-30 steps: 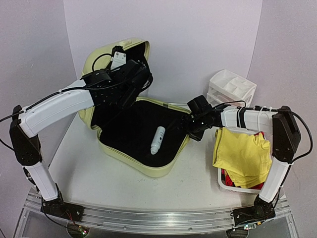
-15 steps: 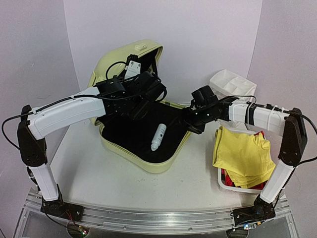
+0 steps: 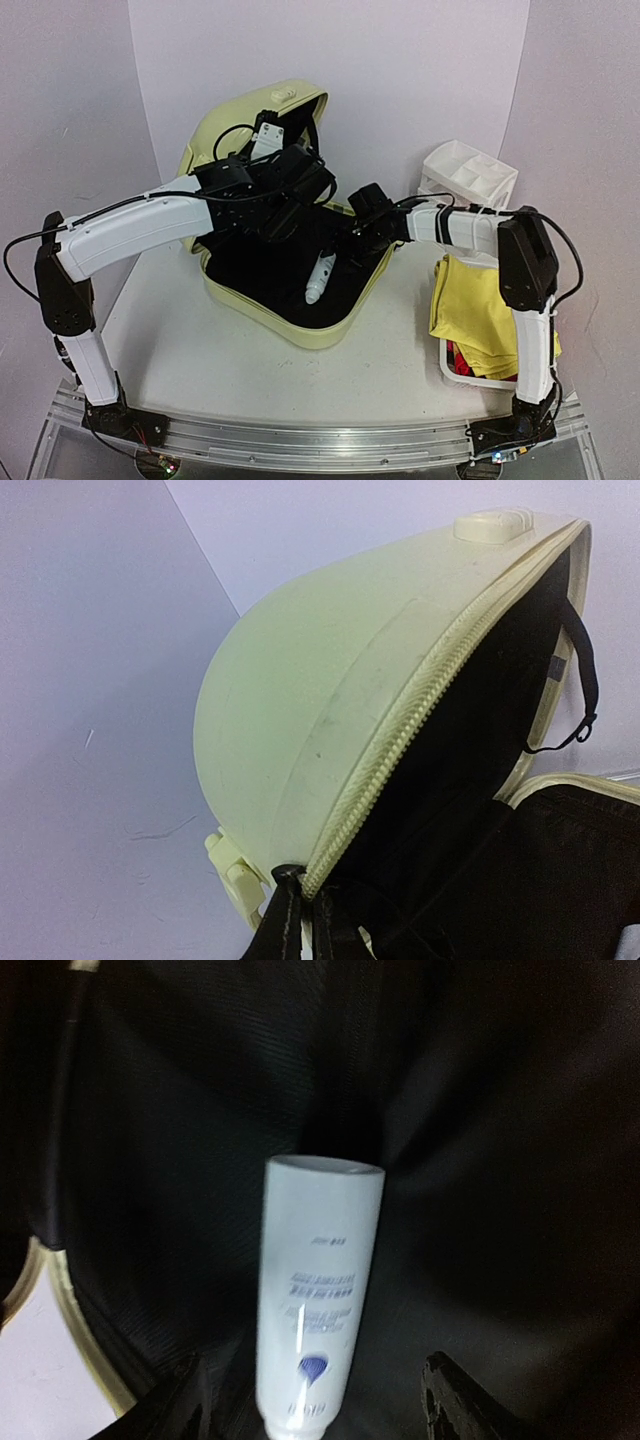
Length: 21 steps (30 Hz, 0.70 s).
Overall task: Open, take out, and arrange the luggage
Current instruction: Pick up the makeup from the center of the board.
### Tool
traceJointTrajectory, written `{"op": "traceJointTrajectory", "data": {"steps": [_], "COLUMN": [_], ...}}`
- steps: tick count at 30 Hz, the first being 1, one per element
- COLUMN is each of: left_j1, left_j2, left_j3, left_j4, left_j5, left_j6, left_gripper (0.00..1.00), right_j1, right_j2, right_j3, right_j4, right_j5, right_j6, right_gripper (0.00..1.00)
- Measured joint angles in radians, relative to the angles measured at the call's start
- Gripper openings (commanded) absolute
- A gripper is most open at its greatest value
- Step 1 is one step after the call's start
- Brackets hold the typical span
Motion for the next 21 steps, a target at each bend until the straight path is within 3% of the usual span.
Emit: {"op": "traceJointTrajectory", "data": {"steps": [6, 13, 17, 21], "left_j1": [-0.002, -0.017, -0.032, -0.053], "left_j2": [-0.014, -0.035, -0.051, -0.078], "left_j3": [-0.032, -0.074, -0.114, -0.176], "left_j4": [0.001, 0.0, 0.002, 0.006], "left_j5": [0.0, 0.0, 0.0, 0.0], "left_j6": [-0.018, -0.028, -0.03, -0.045], "left_gripper": [0.05, 0.08, 0.09, 0.11], "right_j1": [0.026, 0.043, 0.043, 0.035], "right_j2": [0.142, 0.214, 0.204, 0.104], "right_j3": [0.113, 0.195, 0.191, 0.085], "right_j4": [-0.031, -0.034, -0.04, -0.04], "right_j5": [-0.003, -0.029, -0.021, 0.014], "right_j6": [0.043, 0.071, 0.061, 0.041], "right_gripper": [0.66, 0.25, 0.23, 0.22]}}
